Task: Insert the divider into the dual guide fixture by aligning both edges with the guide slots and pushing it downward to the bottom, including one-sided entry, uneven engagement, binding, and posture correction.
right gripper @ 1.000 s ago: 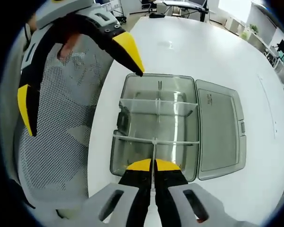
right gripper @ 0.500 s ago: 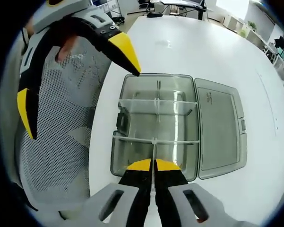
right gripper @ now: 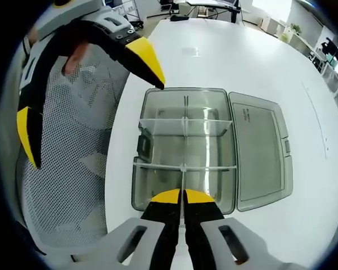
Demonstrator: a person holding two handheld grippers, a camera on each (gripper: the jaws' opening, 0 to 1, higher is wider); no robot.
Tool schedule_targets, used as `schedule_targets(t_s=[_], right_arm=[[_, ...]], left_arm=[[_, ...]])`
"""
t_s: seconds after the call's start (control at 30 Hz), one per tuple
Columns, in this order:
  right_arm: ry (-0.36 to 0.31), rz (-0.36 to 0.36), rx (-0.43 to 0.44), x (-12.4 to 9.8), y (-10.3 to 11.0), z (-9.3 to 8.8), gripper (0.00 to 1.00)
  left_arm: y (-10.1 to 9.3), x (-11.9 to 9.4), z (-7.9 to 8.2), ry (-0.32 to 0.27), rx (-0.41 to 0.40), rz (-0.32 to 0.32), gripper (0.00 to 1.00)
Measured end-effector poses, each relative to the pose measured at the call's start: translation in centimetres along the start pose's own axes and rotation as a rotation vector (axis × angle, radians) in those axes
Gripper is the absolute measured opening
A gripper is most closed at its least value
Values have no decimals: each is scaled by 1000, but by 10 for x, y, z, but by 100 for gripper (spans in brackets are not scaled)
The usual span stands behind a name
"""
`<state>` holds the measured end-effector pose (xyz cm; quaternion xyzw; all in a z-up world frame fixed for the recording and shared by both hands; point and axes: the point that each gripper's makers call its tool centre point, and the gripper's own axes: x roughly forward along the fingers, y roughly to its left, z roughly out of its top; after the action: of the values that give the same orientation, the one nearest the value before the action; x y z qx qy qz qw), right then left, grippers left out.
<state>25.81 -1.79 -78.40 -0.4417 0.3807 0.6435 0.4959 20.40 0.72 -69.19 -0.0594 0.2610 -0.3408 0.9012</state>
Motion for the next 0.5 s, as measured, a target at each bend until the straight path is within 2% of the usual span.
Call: schedule_targets(t_s=[0.17, 0.23, 0.5], right_arm=[[-4, -15, -4, -1, -1, -1, 0], [-3, -31, 12, -2, -3, -2, 7], [-74, -30, 74, -11, 0, 3, 10]], left_arm=[[2, -2, 0, -2, 1, 6, 75], [2, -3, 1, -3, 2, 6, 75], [2, -6, 4, -4, 13, 8, 75]])
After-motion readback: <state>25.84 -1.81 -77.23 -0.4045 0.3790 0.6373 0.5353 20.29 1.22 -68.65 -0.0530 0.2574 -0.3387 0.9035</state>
